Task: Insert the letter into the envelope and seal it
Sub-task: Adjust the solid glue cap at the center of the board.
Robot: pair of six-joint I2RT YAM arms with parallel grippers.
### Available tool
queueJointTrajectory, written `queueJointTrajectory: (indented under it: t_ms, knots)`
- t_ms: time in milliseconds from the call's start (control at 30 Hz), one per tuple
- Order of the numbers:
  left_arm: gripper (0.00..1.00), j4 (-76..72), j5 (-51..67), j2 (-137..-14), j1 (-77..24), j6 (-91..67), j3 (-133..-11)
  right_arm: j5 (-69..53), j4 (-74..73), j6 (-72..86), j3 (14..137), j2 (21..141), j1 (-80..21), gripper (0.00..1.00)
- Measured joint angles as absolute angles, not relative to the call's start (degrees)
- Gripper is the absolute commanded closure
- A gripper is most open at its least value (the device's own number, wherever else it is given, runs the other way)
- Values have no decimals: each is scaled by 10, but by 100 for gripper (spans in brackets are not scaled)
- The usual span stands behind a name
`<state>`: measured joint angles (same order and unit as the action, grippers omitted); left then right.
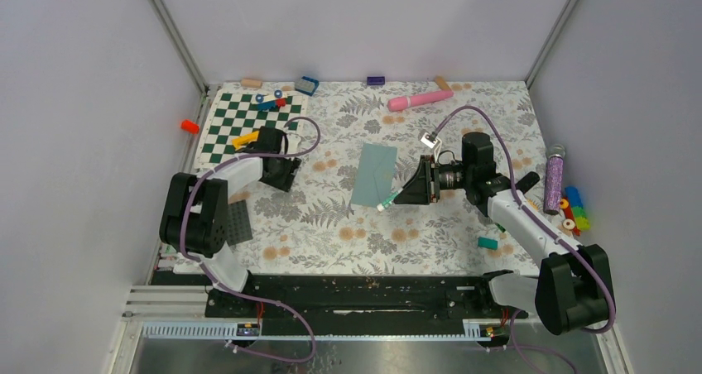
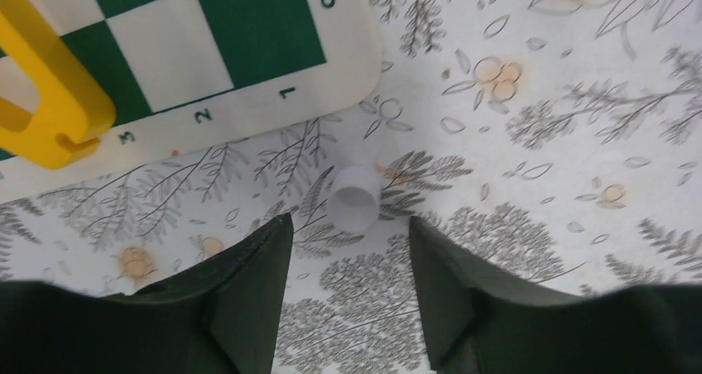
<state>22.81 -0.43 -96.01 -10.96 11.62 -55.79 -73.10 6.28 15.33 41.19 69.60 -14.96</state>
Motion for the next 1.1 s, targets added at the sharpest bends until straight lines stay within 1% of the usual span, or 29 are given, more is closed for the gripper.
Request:
queueJointTrajectory:
  t_ms: [67,167,233,300,433,567,700,767,933,1033,1100]
  knots:
    - [68,214,6,-963,-110,110,-556,-731,62,152,412,696,-150,87]
    - [81,192,16,-969,-109,102,-553,-731,61,152,412,696,-150,87]
    - [93,181,22,-971,-108,99,-551,-730,58,152,413,696,-150,87]
    - [98,175,27,-971,-108,94,-550,-730,57,151,413,696,-150,87]
    - [99,193,46,-973,-107,107,-561,-730,54,151,413,696,-150,87]
    - [99,286,72,-979,-110,157,-614,-729,49,145,416,696,-149,87]
    - [91,367,59,-978,-133,211,-677,-729,39,134,423,691,-146,86]
    - [87,411,37,-976,-162,237,-708,-729,34,132,424,684,-141,86]
    - [86,504,-53,-979,-287,288,-759,-731,28,131,432,664,-118,86]
    - [86,543,-88,-1004,-339,303,-765,-733,28,131,436,644,-96,86]
    - [86,566,-109,-1035,-357,311,-771,-736,28,131,438,623,-76,86]
